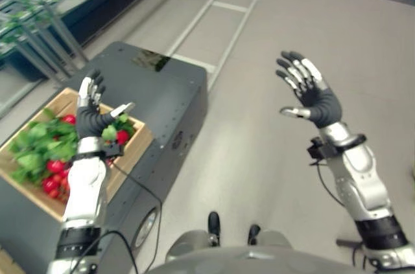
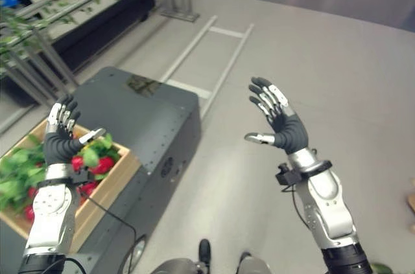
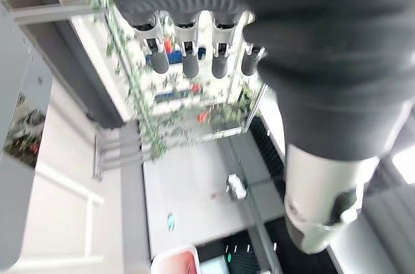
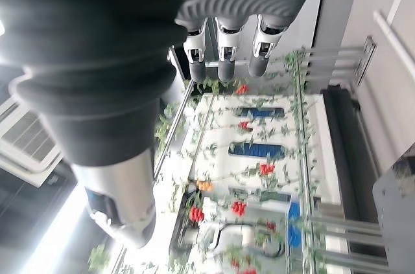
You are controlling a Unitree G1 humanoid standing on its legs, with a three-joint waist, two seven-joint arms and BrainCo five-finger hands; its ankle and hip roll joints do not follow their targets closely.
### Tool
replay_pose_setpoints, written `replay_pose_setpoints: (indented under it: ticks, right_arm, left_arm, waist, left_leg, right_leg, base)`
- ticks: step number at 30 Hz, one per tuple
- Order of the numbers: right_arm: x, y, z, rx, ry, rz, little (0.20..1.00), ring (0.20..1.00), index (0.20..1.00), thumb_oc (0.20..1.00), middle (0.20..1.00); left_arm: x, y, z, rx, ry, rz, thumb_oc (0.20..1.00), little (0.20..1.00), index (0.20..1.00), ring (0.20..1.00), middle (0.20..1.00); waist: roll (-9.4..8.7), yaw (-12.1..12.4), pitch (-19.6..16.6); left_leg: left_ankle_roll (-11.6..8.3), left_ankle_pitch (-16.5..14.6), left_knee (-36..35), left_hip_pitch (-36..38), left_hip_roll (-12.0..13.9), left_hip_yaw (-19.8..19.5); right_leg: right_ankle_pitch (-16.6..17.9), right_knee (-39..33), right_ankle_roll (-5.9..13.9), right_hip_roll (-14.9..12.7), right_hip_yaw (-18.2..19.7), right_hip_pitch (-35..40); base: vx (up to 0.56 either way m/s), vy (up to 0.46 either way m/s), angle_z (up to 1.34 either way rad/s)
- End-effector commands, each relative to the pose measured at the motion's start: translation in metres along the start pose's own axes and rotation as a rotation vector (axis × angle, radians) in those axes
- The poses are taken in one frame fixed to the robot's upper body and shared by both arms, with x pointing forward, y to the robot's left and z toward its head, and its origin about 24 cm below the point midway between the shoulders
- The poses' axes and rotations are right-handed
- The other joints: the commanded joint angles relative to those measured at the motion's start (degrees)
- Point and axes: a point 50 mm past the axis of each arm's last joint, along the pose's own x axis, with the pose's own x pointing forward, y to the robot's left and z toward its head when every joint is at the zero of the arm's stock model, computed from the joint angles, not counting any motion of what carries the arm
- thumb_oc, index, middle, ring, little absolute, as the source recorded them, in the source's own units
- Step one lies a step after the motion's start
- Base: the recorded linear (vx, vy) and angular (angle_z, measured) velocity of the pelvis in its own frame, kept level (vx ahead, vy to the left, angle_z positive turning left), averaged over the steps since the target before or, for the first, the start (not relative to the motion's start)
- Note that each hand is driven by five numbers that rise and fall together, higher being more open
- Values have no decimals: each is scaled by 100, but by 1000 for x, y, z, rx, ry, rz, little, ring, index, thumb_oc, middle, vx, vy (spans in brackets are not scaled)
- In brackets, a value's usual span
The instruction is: Pick up the fruits from the basket on one side to the basket on the other side
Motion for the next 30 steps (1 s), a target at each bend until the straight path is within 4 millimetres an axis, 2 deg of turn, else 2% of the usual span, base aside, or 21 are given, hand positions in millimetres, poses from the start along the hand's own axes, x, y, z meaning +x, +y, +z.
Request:
replay_pose_setpoints:
  ticks: [1,2,4,5,6,7,8,9,10,12,13,14,15,17,20,22,23,24,26,30]
  right_arm:
    - [14,-8,24,-64,-155,-34,1000,1000,1000,1000,1000]
    - [12,-14,23,-77,-150,-62,1000,1000,1000,1000,1000]
    - [11,-19,22,-78,-147,-91,1000,1000,1000,1000,1000]
    - [11,-19,22,-78,-146,-92,1000,1000,1000,1000,1000]
    - [11,-21,22,-83,-146,-100,1000,1000,1000,1000,1000]
    - [8,-28,24,-104,-149,-138,1000,1000,1000,1000,1000]
    - [8,-28,24,-104,-149,-137,1000,1000,1000,1000,1000]
    - [6,-33,25,-104,-152,-166,1000,1000,1000,1000,1000]
    - [5,-34,26,-107,-160,-182,1000,1000,1000,1000,1000]
    - [4,-41,34,-159,-176,-208,1000,1000,1000,1000,1000]
    - [4,-41,34,-160,-177,-208,1000,1000,1000,1000,1000]
    - [6,-42,35,-164,-187,-220,1000,1000,1000,1000,1000]
    - [6,-43,34,-171,-188,-242,1000,1000,1000,1000,1000]
    - [3,-45,32,-174,-176,-261,1000,1000,1000,1000,1000]
    - [0,-46,28,-174,-165,-282,1000,1000,1000,1000,1000]
    - [-4,-46,25,-169,-161,-307,1000,1000,1000,1000,1000]
    - [-4,-46,25,-169,-160,-307,1000,1000,1000,1000,1000]
    - [-6,-47,22,-166,-157,-334,1000,1000,1000,1000,1000]
    - [-5,-47,21,-166,-154,-342,1000,1000,1000,1000,1000]
    - [-7,-48,15,-175,-126,-366,1000,1000,1000,1000,1000]
  left_arm:
    - [11,-2,23,-2,-127,-68,1000,1000,1000,1000,1000]
    - [12,-7,22,-20,-125,-83,1000,1000,1000,1000,1000]
    - [13,-9,23,-59,-125,-86,1000,1000,1000,1000,1000]
    - [13,-9,23,-61,-124,-87,1000,1000,1000,1000,1000]
    - [12,-9,23,-71,-120,-90,1000,1000,1000,1000,1000]
    - [12,-11,22,-83,-112,-95,1000,1000,1000,1000,1000]
    - [12,-11,22,-83,-111,-95,1000,1000,1000,1000,1000]
    - [11,-12,23,-96,-113,-102,1000,1000,1000,1000,1000]
    - [12,-12,23,-97,-113,-98,1000,1000,1000,1000,1000]
    - [15,-14,25,-108,-122,-96,1000,1000,1000,1000,1000]
    - [15,-14,25,-108,-124,-96,1000,1000,1000,1000,1000]
    - [16,-15,26,-111,-128,-98,1000,1000,1000,1000,1000]
    - [16,-15,25,-117,-124,-94,1000,1000,1000,1000,1000]
    - [15,-13,25,-112,-127,-94,1000,1000,1000,1000,1000]
    - [14,-10,25,-107,-125,-83,1000,1000,1000,1000,1000]
    - [11,-6,22,-102,-110,-67,1000,1000,1000,1000,1000]
    - [10,-6,22,-101,-109,-67,1000,1000,1000,1000,1000]
    - [11,-5,22,-98,-107,-66,1000,1000,1000,1000,1000]
    - [10,-5,21,-97,-100,-68,1000,1000,1000,1000,1000]
    - [8,-3,22,-87,-100,-66,1000,1000,1000,1000,1000]
  waist:
    - [-450,139,-251]
    - [-499,238,-329]
    - [-558,312,-384]
    - [-557,265,-383]
    - [-589,326,-402]
    - [-641,374,-356]
    - [-640,352,-376]
    - [-681,376,-337]
    - [-684,369,-284]
    - [-717,192,-231]
    - [-716,192,-235]
    - [-722,152,-207]
    - [-747,106,-223]
    - [-773,118,-243]
    - [-781,104,-293]
    - [-670,84,-426]
    - [-669,78,-430]
    - [-622,61,-469]
    - [-610,80,-475]
    - [-600,172,-465]
  left_leg:
    - [-506,-917,350,523,248,196]
    - [-602,-893,350,515,265,-111]
    - [-729,-843,389,446,286,-377]
    - [-735,-839,391,445,281,-429]
    - [-782,-834,430,421,313,-465]
    - [-944,-694,566,241,387,-576]
    - [-945,-722,553,248,392,-596]
    - [-1054,-621,531,122,462,-636]
    - [-1098,-538,553,13,560,-412]
    - [-1092,-350,641,-285,904,667]
    - [-1083,-323,644,-314,898,670]
    - [-1095,-229,743,-445,1111,1178]
    - [-1125,-368,952,-346,1381,1744]
    - [-1132,-596,1156,-236,1426,1828]
    - [-1174,-660,1042,-56,1506,1943]
    - [-1279,-666,500,305,1613,2109]
    - [-1279,-652,472,318,1610,2107]
    - [-1320,-446,160,385,1729,2373]
    - [-1307,-396,20,439,1684,2345]
    - [-1148,-523,-31,488,1441,2273]
  right_leg:
    - [520,-436,-16,-243,-289,136]
    - [450,-518,-65,-211,-530,310]
    - [431,-682,-91,-219,-887,494]
    - [435,-712,-93,-224,-941,523]
    - [420,-760,-105,-216,-1035,592]
    - [428,-908,-134,-203,-1370,736]
    - [401,-926,-133,-197,-1390,751]
    - [400,-1082,-146,-194,-1661,859]
    - [356,-1125,-164,-205,-1830,924]
    - [373,-1182,-118,-328,-2228,932]
    - [399,-1187,-118,-334,-2229,908]
    - [424,-1219,-124,-385,-2375,905]
    - [420,-1187,-164,-465,-2594,891]
    - [395,-1169,-237,-522,-2803,920]
    - [405,-1225,-256,-547,-2984,935]
    - [389,-1333,-186,-497,-3091,1059]
    - [394,-1336,-183,-495,-3097,1063]
    - [477,-1381,-150,-547,-3269,1066]
    - [546,-1391,-121,-584,-3334,1075]
    - [703,-1342,13,-836,-3410,1114]
  base:
    - [44,-314,181]
    - [65,-254,171]
    - [39,-256,173]
    - [8,-163,123]
    - [-62,-234,126]
    - [-38,-236,78]
    - [-97,-278,127]
    - [-63,-166,129]
    - [-169,-171,184]
    - [-149,-20,133]
    - [-110,12,120]
    - [-115,-16,122]
    - [-122,-19,105]
    - [-71,1,77]
    - [-31,50,81]
    - [84,118,74]
    - [64,219,134]
    - [-23,145,101]
    - [5,235,95]
    - [33,269,34]
